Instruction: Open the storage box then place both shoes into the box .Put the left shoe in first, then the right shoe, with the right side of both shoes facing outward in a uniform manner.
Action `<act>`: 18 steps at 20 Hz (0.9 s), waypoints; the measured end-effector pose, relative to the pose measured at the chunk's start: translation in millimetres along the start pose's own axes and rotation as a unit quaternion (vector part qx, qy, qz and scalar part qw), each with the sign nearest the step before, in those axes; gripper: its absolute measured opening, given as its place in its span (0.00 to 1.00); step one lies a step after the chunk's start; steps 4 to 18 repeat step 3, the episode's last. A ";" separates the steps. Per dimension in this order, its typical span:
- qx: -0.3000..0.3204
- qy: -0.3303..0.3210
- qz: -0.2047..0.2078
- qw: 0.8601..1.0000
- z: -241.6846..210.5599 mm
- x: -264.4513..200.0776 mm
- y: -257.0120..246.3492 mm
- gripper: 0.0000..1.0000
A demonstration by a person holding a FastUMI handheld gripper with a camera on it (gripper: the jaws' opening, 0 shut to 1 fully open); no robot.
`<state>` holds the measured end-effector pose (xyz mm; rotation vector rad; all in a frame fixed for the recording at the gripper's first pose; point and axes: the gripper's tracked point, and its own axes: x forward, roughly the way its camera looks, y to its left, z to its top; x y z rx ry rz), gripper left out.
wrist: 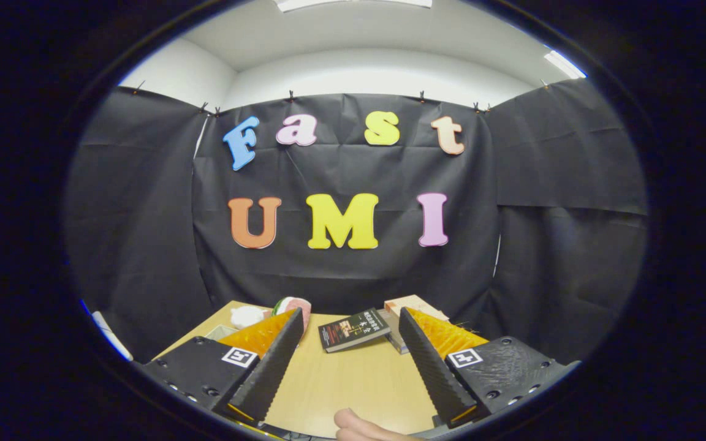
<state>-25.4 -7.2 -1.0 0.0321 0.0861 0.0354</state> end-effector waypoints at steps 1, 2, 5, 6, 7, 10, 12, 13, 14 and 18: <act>0.002 0.003 0.000 1.000 -1.0 2.0 -1.2 0.97; 0.003 0.004 0.001 1.000 -2.5 4.0 -1.6 0.97; 0.003 0.007 0.000 1.000 -4.2 5.7 -2.0 0.97; 0.003 0.007 0.000 1.000 -4.2 5.7 -2.0 0.97; 0.003 0.007 0.000 1.000 -4.2 5.7 -2.0 0.97; 0.003 0.007 0.000 1.000 -4.2 5.7 -2.0 0.97; 0.003 0.007 0.000 1.000 -4.2 5.7 -2.0 0.97; 0.003 0.007 0.000 1.000 -4.2 5.7 -2.0 0.97; 0.003 0.007 0.000 1.000 -4.2 5.7 -2.0 0.97; 0.003 0.007 0.000 1.000 -4.2 5.7 -2.0 0.97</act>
